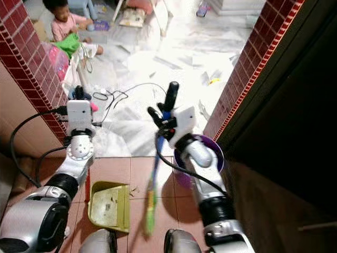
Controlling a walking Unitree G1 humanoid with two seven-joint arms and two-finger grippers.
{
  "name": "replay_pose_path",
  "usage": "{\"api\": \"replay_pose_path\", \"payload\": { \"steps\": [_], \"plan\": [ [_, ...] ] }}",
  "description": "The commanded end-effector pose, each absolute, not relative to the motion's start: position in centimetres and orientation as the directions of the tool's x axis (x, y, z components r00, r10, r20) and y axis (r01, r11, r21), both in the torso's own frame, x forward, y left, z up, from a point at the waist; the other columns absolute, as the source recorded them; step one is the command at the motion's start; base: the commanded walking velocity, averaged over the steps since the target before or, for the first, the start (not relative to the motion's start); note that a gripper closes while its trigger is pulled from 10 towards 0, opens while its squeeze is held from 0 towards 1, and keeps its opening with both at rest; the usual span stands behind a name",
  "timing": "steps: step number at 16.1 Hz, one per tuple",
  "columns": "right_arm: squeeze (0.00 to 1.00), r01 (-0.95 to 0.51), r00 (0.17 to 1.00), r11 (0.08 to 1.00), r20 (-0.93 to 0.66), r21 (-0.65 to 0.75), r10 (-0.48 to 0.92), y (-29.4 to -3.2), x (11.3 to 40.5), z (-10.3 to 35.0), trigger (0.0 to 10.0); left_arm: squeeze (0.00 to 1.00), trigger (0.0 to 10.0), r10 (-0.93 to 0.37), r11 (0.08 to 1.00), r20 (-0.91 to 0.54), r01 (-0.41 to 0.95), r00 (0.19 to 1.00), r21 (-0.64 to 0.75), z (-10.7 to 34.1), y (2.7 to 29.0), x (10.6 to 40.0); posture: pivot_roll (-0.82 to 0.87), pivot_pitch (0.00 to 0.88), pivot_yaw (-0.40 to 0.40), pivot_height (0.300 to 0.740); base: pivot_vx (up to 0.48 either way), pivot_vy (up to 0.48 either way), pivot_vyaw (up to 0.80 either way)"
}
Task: Sweep floor
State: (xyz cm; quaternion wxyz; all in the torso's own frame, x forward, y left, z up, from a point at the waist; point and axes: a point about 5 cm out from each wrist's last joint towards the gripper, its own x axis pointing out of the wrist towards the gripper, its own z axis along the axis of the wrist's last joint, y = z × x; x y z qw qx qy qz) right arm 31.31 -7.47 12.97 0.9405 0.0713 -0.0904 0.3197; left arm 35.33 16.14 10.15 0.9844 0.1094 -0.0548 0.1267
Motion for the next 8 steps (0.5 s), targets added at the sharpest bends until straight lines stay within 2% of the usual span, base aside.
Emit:
{"api": "replay_pose_path", "payload": {
  "steps": [1, 5, 8],
  "plan": [
    [0.00, -0.609, 0.787, 0.776, 0.245, 0.164, 0.566, -6.9, 31.5, 13.5, 10.0, 0.00, 10.0, 0.224, 0.954, 0.121, -0.243, 0.967, 0.177, 10.0, 15.2, 35.3, -0.15, 0.186, -0.081, 0.740, 0.000, 0.000, 0.00],
    [0.00, -0.604, 0.796, 0.696, 0.247, 0.390, 0.553, -6.5, 31.2, 13.5, 10.0, 0.00, 10.0, 0.208, 0.961, 0.111, -0.224, 0.972, 0.164, 9.7, 14.3, 35.3, -0.16, 0.188, -0.086, 0.740, 0.000, 0.000, 0.00],
    [0.00, -0.643, 0.753, 0.583, 0.270, 0.497, 0.600, -7.4, 30.9, 14.6, 10.0, 0.00, 10.0, 0.209, 0.962, 0.097, -0.223, 0.973, 0.160, 9.6, 14.3, 35.3, -0.18, 0.174, -0.082, 0.740, 0.000, 0.000, 0.00]
  ]
}}
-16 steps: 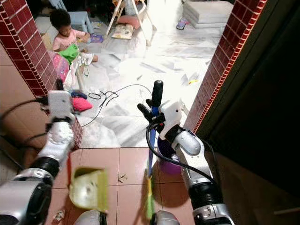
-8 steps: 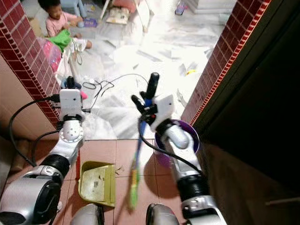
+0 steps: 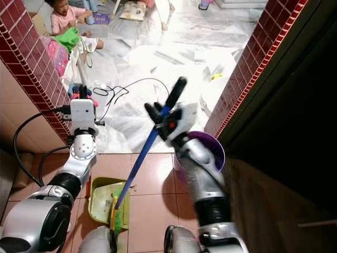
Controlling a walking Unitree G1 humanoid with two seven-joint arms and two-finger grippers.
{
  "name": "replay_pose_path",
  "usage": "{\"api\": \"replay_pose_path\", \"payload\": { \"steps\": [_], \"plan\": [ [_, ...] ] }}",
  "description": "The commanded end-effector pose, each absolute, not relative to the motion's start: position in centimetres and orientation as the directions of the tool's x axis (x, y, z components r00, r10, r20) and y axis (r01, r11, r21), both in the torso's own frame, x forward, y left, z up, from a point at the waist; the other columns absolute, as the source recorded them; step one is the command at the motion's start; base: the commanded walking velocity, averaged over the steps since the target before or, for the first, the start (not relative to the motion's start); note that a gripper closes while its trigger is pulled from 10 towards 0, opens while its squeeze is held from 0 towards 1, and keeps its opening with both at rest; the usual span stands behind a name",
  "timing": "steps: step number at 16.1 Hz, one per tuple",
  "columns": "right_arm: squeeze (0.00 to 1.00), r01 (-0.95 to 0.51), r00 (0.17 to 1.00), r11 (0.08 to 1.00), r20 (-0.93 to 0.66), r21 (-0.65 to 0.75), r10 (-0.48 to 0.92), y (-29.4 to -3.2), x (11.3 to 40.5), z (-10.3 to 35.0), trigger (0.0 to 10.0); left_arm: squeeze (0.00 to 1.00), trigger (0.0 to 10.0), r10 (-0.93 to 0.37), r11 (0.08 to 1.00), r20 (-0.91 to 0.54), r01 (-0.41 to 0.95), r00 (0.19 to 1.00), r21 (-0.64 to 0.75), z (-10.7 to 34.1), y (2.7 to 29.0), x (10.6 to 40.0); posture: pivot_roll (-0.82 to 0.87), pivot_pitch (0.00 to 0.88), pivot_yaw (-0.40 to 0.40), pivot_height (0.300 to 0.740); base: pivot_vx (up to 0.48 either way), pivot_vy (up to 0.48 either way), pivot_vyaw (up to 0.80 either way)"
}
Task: Sweep floor
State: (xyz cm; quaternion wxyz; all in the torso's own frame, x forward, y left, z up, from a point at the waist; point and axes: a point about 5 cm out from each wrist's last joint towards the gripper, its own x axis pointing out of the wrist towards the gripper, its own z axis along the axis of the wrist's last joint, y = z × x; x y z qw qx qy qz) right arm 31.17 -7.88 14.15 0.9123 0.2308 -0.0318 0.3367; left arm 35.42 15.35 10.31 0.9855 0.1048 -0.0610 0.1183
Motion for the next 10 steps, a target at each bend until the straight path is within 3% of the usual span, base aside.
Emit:
{"api": "replay_pose_path", "payload": {
  "steps": [1, 2, 4, 7, 10],
  "plan": [
    [0.00, -0.678, 0.717, 0.545, 0.280, 0.493, 0.639, -7.5, 30.5, 15.0, 10.0, 0.00, 10.0, 0.210, 0.962, 0.100, -0.224, 0.973, 0.156, 9.7, 14.3, 35.3, -0.18, 0.166, -0.080, 0.740, 0.000, 0.000, 0.00],
    [0.00, -0.686, 0.708, 0.533, 0.282, 0.495, 0.648, -7.6, 30.5, 15.2, 10.0, 0.00, 10.0, 0.210, 0.962, 0.099, -0.224, 0.973, 0.155, 9.7, 14.4, 35.4, -0.18, 0.160, -0.078, 0.740, 0.000, 0.000, 0.00],
    [0.00, -0.758, 0.651, 0.588, 0.272, 0.280, 0.709, -8.5, 30.6, 16.4, 10.0, 0.00, 10.0, 0.216, 0.959, 0.100, -0.230, 0.971, 0.166, 9.9, 14.5, 35.5, -0.19, 0.144, -0.071, 0.740, 0.000, 0.000, 0.00],
    [0.00, -0.720, 0.680, 0.690, 0.280, 0.081, 0.677, -10.6, 32.3, 18.6, 10.0, 0.00, 10.0, 0.255, 0.932, 0.142, -0.282, 0.957, 0.229, 10.6, 15.6, 35.8, -0.19, 0.130, -0.061, 0.740, 0.000, 0.000, 0.00],
    [0.00, -0.642, 0.750, 0.762, 0.284, 0.090, 0.598, -11.7, 33.6, 19.1, 10.0, 0.00, 10.0, 0.273, 0.926, 0.193, -0.312, 0.942, 0.212, 11.6, 16.3, 36.1, -0.16, 0.115, -0.051, 0.740, 0.000, 0.000, 0.00]
  ]
}}
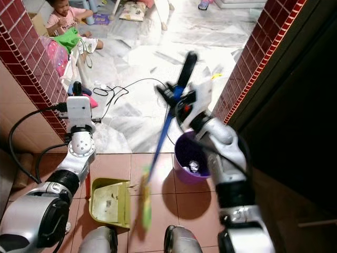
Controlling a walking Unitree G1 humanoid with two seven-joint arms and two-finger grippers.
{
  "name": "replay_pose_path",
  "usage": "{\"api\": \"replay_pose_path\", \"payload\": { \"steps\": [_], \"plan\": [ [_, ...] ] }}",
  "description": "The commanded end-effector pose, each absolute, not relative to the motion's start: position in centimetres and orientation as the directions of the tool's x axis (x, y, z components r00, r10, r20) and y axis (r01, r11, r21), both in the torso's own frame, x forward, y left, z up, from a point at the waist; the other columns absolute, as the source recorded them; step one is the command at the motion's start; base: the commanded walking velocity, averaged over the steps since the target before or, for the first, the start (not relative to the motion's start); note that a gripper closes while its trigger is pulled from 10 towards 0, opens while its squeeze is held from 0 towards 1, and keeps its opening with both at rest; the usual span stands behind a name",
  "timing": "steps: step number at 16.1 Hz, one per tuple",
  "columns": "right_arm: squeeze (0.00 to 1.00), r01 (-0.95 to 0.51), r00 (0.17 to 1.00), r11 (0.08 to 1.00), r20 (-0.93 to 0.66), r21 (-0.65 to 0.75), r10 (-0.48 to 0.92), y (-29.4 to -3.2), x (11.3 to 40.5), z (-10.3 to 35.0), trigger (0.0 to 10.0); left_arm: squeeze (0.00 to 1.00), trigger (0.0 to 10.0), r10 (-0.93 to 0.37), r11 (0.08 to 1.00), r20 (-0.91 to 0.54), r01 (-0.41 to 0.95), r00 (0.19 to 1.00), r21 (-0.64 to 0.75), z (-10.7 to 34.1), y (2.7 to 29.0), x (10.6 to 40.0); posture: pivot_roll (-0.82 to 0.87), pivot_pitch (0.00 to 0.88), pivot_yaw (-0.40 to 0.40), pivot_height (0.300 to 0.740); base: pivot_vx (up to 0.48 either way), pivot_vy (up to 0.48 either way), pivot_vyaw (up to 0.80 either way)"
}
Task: Sweep floor
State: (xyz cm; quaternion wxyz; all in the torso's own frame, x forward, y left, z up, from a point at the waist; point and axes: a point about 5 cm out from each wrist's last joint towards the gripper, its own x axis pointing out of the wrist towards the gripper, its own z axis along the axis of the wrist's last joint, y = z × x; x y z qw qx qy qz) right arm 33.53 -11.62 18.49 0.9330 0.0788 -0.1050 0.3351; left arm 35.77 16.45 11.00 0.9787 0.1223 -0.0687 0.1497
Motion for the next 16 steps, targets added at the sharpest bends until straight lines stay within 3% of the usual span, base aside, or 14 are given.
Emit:
{"api": "replay_pose_path", "payload": {
  "steps": [1, 4, 7, 12, 16],
  "plan": [
    [0.00, -0.614, 0.768, 0.786, 0.281, 0.071, 0.575, -11.7, 34.1, 19.0, 10.0, 0.00, 10.0, 0.278, 0.922, 0.207, -0.321, 0.938, 0.215, 12.0, 16.6, 36.2, -0.15, 0.102, -0.047, 0.740, 0.000, 0.000, 0.00],
    [0.00, -0.591, 0.781, 0.804, 0.208, -0.062, 0.589, -11.1, 34.5, 16.9, 10.0, 0.00, 10.0, 0.279, 0.917, 0.228, -0.329, 0.933, 0.226, 12.0, 17.3, 35.9, -0.15, 0.112, -0.021, 0.740, 0.000, 0.000, 0.00],
    [0.00, -0.646, 0.743, 0.748, 0.099, -0.153, 0.662, -10.1, 34.3, 14.6, 10.0, 0.00, 10.0, 0.271, 0.901, 0.241, -0.334, 0.932, 0.278, 11.6, 18.7, 35.3, -0.10, 0.128, -0.004, 0.740, 0.000, 0.000, 0.00],
    [0.00, -0.605, 0.780, 0.791, 0.133, -0.093, 0.612, -8.5, 34.9, 14.1, 10.0, 0.00, 10.0, 0.291, 0.877, 0.281, -0.373, 0.915, 0.305, 12.5, 20.5, 35.2, -0.04, 0.149, 0.000, 0.740, 0.000, 0.000, 0.75],
    [0.00, -0.560, 0.809, 0.827, 0.181, -0.053, 0.559, -8.3, 33.5, 12.5, 10.0, 0.00, 10.0, 0.367, 0.864, 0.243, -0.426, 0.898, 0.269, 12.0, 20.9, 35.2, -0.04, 0.160, 0.010, 0.740, 0.000, 0.000, 0.00]
  ]
}}
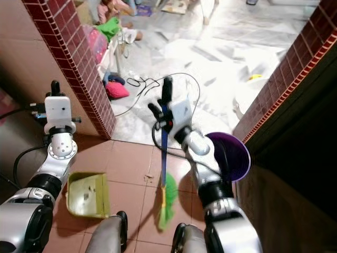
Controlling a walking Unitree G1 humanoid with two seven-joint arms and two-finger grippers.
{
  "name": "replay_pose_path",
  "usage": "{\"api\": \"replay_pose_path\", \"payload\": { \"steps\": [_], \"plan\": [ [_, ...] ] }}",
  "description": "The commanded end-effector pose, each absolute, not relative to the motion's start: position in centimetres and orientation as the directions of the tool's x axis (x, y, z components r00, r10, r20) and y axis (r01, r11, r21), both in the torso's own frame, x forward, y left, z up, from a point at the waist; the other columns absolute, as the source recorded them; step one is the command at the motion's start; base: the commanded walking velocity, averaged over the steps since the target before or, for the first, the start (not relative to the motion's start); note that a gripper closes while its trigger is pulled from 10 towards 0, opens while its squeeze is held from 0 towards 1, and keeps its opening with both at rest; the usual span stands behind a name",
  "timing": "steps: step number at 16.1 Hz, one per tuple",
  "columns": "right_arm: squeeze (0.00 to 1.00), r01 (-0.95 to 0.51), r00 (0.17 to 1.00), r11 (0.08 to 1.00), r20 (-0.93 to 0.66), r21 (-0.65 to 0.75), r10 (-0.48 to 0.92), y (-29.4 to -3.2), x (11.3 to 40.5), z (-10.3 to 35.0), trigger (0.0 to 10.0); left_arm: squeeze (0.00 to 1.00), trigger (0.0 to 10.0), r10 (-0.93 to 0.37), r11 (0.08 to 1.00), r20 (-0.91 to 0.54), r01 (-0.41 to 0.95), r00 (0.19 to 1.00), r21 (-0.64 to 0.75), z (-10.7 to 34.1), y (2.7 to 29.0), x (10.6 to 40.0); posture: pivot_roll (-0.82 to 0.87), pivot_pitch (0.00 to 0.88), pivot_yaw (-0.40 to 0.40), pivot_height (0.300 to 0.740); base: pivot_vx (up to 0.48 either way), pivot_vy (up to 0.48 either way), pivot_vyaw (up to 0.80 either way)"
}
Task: Sweep floor
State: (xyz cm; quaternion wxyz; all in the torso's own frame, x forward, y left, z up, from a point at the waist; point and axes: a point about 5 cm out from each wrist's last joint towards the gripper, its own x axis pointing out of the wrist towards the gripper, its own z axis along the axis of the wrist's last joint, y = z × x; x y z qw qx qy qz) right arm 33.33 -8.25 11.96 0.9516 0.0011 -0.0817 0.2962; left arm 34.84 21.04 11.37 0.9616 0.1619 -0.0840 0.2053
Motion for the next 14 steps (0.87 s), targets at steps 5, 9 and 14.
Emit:
{"api": "replay_pose_path", "payload": {
  "steps": [5, 9, 14],
  "plan": [
    [0.00, -0.560, 0.773, 0.804, 0.221, -0.202, 0.594, -9.0, 31.9, 12.5, 10.0, 0.00, 10.0, 0.356, 0.898, 0.228, -0.399, 0.906, 0.184, 12.5, 19.0, 35.9, -0.08, 0.168, -0.007, 0.740, 0.000, 0.000, 0.00],
    [0.00, -0.538, 0.767, 0.818, 0.286, -0.203, 0.575, -9.9, 32.2, 13.8, 10.0, 0.00, 10.0, 0.285, 0.944, 0.236, -0.315, 0.929, 0.100, 13.0, 16.7, 36.4, -0.11, 0.184, -0.019, 0.740, 0.000, 0.000, 0.00],
    [0.00, -0.533, 0.756, 0.827, 0.339, -0.178, 0.560, -9.5, 32.7, 15.3, 10.0, 0.00, 10.0, 0.241, 0.969, 0.182, -0.248, 0.953, 0.019, 12.4, 13.4, 36.4, -0.16, 0.205, -0.018, 0.740, 0.000, 0.000, 0.00]
  ]
}}
